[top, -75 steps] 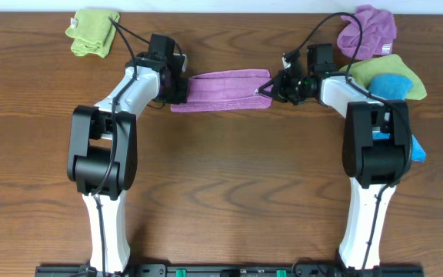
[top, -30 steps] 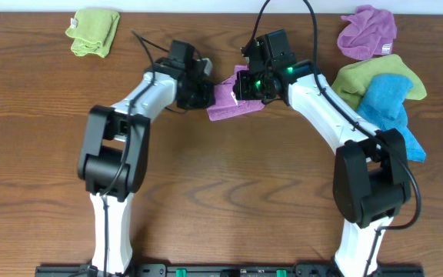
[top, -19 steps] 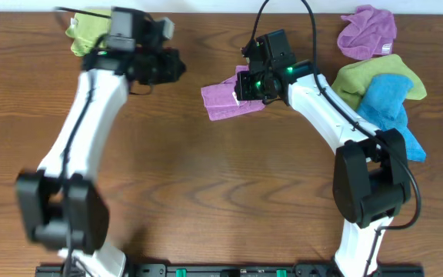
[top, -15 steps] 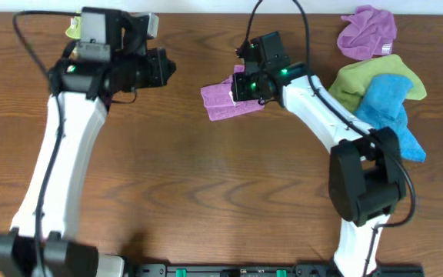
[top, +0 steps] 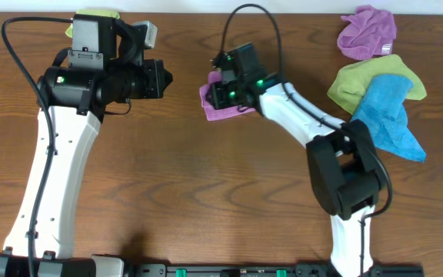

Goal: Fold the cloth

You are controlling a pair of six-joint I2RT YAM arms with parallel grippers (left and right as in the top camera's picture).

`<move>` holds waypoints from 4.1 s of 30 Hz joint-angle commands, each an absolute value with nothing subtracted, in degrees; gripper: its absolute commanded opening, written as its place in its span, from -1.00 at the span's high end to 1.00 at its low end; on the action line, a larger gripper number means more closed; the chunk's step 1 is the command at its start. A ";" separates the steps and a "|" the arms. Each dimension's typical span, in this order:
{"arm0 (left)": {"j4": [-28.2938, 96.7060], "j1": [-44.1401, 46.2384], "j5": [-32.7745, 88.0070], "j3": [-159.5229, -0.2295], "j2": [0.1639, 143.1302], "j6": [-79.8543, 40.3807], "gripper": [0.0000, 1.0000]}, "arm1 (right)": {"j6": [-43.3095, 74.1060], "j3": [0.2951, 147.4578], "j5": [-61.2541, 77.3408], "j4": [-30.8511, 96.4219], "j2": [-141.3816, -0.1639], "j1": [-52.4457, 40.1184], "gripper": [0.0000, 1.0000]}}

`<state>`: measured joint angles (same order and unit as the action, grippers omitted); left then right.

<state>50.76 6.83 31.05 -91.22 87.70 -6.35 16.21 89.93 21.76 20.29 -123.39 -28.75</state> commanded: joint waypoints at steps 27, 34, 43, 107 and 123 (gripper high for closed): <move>40.88 0.54 36.56 -82.08 99.07 -4.27 0.42 | 2.33 97.86 13.28 62.02 -90.43 -13.91 -0.11; 27.73 5.87 40.53 -76.16 109.47 -9.21 0.02 | -0.99 95.88 11.77 71.44 -90.30 -12.93 -0.54; 12.91 8.60 43.51 -76.18 120.62 -19.97 -0.11 | 6.22 82.87 18.28 49.34 -95.50 -10.20 0.97; -2.44 -2.04 46.04 -98.10 125.34 -38.28 0.88 | 20.43 90.26 23.73 30.98 -114.37 -6.85 0.97; -8.99 -14.74 28.38 -109.23 125.38 -33.91 0.89 | 17.72 90.26 20.34 35.68 -110.67 -6.46 0.97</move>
<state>-8.78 -15.20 34.26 -108.57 125.16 -40.10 18.79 89.93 20.78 35.31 -110.65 -6.28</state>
